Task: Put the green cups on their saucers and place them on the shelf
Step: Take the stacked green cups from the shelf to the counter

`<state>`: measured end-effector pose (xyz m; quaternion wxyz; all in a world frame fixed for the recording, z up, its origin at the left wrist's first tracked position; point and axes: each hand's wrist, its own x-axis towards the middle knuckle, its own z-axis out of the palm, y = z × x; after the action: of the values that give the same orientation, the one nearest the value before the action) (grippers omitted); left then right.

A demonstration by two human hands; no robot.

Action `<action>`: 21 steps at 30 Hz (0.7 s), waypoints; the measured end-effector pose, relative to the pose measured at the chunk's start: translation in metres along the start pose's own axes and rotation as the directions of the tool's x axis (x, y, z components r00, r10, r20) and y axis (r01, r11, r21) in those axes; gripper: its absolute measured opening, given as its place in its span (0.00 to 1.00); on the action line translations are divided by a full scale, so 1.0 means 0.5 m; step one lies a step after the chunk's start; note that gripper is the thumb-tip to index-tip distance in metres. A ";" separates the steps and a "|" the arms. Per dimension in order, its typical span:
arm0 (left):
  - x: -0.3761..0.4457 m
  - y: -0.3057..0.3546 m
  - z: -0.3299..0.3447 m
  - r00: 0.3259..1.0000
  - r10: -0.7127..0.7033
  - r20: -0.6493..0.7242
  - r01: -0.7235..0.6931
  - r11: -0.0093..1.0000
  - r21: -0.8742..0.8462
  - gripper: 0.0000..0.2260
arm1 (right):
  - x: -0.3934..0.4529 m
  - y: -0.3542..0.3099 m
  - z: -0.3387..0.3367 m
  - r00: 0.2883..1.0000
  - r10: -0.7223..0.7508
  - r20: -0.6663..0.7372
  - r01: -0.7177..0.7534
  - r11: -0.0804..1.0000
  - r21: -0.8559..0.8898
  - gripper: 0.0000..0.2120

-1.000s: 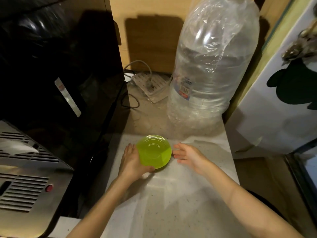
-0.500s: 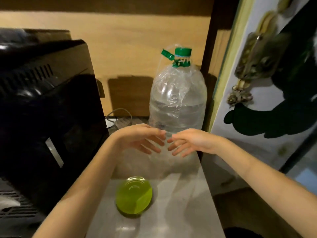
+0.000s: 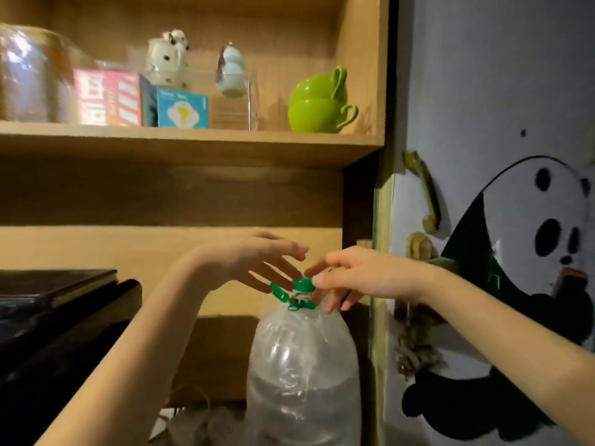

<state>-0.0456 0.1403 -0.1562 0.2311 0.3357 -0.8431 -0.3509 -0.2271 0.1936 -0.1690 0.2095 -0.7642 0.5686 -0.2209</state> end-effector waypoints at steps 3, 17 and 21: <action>0.014 0.056 -0.049 0.994 0.088 -0.072 -0.082 0.994 0.078 0.18 | -0.002 -0.044 -0.065 0.995 -0.077 -0.063 0.072 0.995 -0.066 0.18; 0.176 0.181 -0.181 0.816 0.323 -0.480 -0.471 0.853 -0.225 0.11 | 0.090 -0.091 -0.324 0.612 -0.357 -0.705 0.407 0.907 -0.107 0.12; 0.228 0.198 -0.216 0.719 0.344 -0.604 -0.535 0.829 -0.164 0.08 | 0.148 -0.076 -0.361 0.480 -0.308 -0.822 0.456 0.887 -0.067 0.12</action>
<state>-0.0943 0.0626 0.0051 0.5932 0.1655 -0.7253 -0.3077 -0.2827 0.1202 0.0072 -0.0691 -0.6631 0.3947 -0.6322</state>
